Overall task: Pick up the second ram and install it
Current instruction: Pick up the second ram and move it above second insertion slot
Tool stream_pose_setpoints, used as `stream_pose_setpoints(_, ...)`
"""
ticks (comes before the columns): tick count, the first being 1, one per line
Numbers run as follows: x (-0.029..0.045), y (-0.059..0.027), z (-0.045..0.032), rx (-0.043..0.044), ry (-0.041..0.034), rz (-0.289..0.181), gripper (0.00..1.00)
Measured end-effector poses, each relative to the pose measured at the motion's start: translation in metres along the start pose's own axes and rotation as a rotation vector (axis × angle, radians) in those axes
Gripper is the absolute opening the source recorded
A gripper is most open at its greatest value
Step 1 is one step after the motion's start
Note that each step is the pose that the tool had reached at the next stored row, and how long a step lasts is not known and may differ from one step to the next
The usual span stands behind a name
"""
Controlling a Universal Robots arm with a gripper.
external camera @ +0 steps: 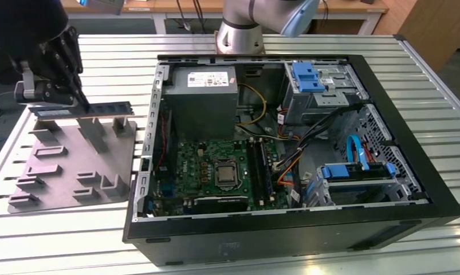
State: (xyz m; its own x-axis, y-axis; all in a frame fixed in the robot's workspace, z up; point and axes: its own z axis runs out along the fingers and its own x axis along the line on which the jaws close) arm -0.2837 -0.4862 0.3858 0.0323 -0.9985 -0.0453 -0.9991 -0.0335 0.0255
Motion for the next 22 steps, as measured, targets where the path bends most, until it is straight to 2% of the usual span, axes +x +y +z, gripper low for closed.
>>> stream_pose_setpoints(12,0.0008,-0.0278,-0.0005,0.0,0.0,0.0,0.14)
stream_pose_setpoints(22,0.0015,-0.0477,-0.001,-0.0001,0.0,0.0,0.14)
